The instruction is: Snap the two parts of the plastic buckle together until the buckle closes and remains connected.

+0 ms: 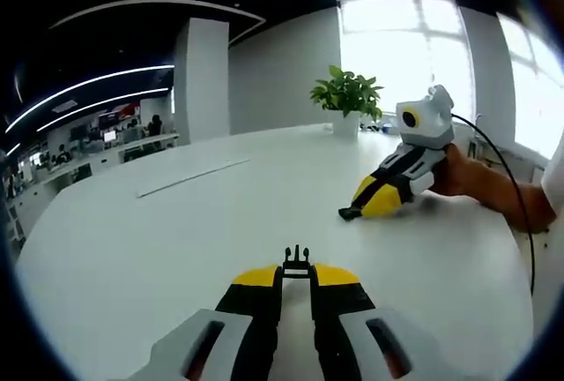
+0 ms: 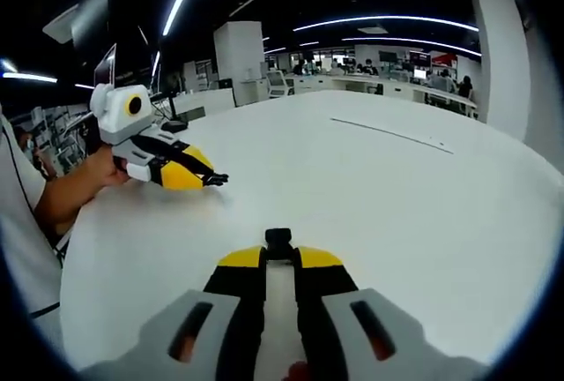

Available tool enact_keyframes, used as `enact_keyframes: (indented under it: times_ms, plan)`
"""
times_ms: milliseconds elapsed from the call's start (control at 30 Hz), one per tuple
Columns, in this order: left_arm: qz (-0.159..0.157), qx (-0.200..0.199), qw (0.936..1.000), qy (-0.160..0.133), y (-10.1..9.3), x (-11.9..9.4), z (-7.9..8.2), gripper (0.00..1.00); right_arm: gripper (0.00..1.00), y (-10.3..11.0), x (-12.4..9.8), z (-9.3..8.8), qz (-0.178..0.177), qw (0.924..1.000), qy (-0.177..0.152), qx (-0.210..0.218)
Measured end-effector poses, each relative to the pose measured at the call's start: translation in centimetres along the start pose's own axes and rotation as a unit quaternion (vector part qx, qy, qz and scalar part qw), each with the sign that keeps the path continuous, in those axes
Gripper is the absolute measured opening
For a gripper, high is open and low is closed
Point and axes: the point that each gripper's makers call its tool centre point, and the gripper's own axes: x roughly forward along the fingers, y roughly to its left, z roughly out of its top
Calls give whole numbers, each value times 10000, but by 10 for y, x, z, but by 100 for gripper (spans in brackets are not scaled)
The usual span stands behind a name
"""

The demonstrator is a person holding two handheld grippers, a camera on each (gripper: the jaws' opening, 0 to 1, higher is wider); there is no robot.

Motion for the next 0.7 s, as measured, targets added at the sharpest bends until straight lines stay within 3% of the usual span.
enact_keyframes:
  times_ms: [267, 700]
  plan:
    - [-181, 102, 9997, 90, -6, -4, -3, 12, 13, 8, 2, 1, 179, 9997, -15, -168]
    - [-637, 373, 9971, 171, -23, -5, -10, 12, 12, 35, 4, 1, 787, 9951, -48, -603]
